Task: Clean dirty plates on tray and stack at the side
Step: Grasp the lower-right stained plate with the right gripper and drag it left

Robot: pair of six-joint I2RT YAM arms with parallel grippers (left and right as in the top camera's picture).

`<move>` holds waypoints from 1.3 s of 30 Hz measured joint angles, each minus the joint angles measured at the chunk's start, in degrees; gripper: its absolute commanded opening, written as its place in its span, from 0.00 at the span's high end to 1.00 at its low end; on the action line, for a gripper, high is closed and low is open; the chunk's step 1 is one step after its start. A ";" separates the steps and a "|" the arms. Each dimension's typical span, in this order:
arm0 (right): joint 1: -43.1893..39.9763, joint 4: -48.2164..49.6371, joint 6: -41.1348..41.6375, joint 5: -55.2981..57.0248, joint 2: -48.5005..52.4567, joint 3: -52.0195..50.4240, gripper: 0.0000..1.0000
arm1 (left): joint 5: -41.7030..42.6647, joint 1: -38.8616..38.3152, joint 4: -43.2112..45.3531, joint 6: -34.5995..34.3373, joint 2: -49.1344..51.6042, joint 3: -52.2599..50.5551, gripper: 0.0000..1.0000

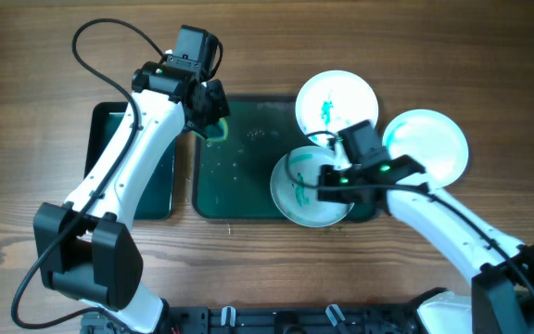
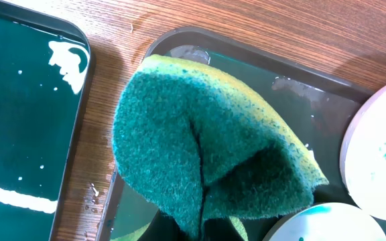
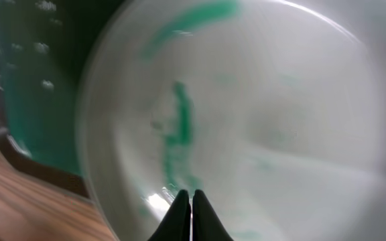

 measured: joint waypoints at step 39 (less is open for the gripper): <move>-4.70 -13.44 -6.29 11.06 11.28 6.43 0.96 | 0.00 0.00 0.24 0.00 0.00 0.00 0.96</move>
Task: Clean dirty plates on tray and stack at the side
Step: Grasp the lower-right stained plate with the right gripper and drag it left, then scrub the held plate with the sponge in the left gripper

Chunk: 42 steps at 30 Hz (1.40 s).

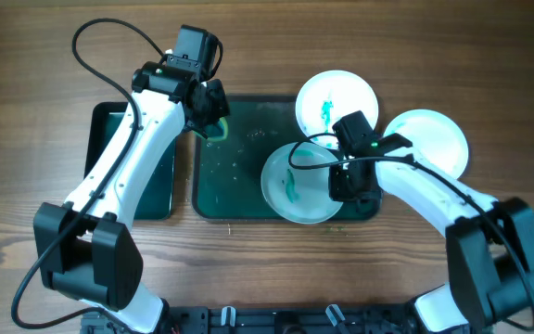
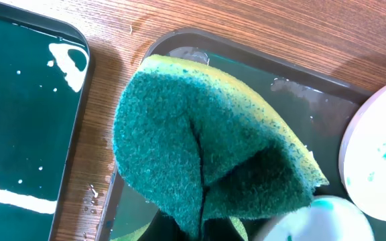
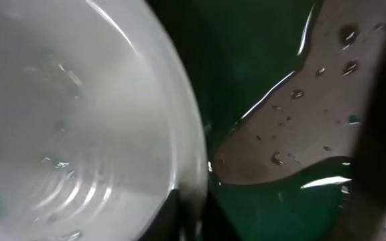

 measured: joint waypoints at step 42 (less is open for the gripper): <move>7.04 23.93 16.68 -8.76 11.91 7.37 0.96 | 2.40 -4.57 0.02 -3.87 6.75 -0.35 0.96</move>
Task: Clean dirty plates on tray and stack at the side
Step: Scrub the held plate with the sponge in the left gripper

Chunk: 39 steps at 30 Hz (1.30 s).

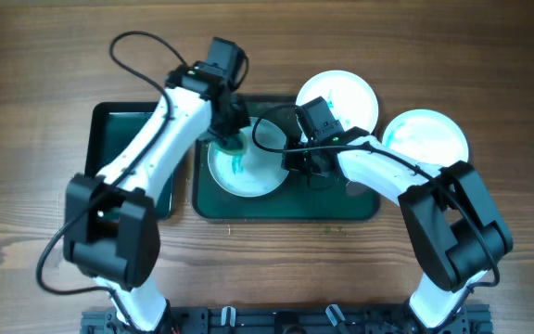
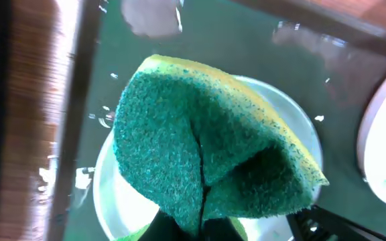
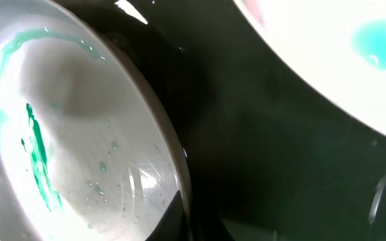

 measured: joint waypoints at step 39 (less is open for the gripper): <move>0.44 0.15 -0.48 -0.22 0.13 0.09 0.96 | 7.69 -2.29 11.32 3.23 6.95 -10.36 0.96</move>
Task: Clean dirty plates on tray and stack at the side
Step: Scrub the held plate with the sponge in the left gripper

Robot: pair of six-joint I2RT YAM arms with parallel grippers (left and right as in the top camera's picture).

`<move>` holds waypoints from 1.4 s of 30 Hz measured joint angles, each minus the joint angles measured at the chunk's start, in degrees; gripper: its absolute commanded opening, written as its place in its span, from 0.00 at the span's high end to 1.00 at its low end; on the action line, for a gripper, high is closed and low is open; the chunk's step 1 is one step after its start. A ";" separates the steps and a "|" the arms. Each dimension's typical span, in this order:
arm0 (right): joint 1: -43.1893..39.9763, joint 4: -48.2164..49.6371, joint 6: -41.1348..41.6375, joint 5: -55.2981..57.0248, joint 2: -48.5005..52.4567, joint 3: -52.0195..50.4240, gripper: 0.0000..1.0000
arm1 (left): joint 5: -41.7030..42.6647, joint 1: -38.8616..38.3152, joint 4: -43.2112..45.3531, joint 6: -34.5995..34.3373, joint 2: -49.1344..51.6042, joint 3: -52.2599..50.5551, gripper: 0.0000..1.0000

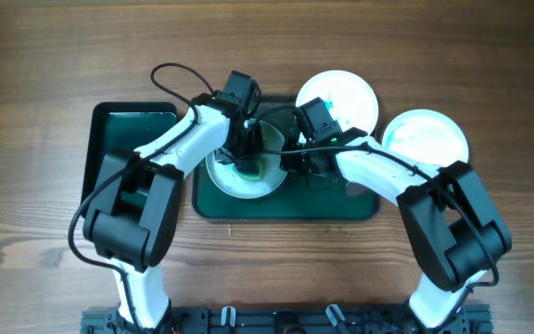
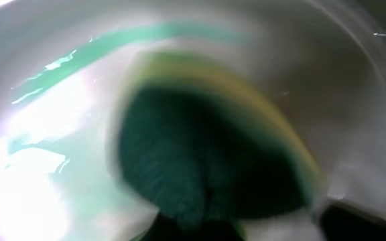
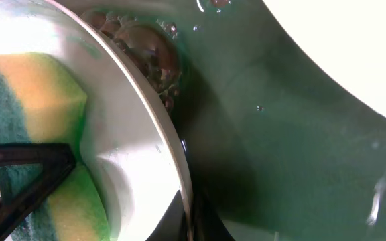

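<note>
A white plate (image 1: 228, 178) smeared with green lies in the left half of the dark tray (image 1: 360, 210). My left gripper (image 1: 245, 156) is shut on a green and yellow sponge (image 2: 206, 154), which presses into that plate (image 2: 59, 100). My right gripper (image 3: 189, 213) is shut on the plate's right rim (image 3: 169, 144), where the sponge (image 3: 39, 87) also shows. A second dirty plate (image 1: 341, 97) with a green mark rests on the tray's far right corner. A white plate (image 1: 426, 141) sits on the table to the right of the tray.
A second dark tray (image 1: 123, 148) holding water lies left of the main one. The wooden table (image 1: 44, 74) surrounds both. Soapy water and bubbles (image 3: 143, 50) sit beside the held plate.
My left gripper has come down from just above the plate, and the sponge is now pressed inside it. The green streak has spread into a smear. My right gripper still grips the rim.
At first my left gripper held the sponge over the tray's far left corner while my right gripper held a dirty plate at the tray's right. The plate then stood nearer the middle, then at the left under the sponge, which now rubs it.
</note>
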 measured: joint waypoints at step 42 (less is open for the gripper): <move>0.00 -0.24 -1.07 -1.27 0.13 0.00 0.96 | -5.07 0.46 -6.27 2.19 1.79 7.21 0.96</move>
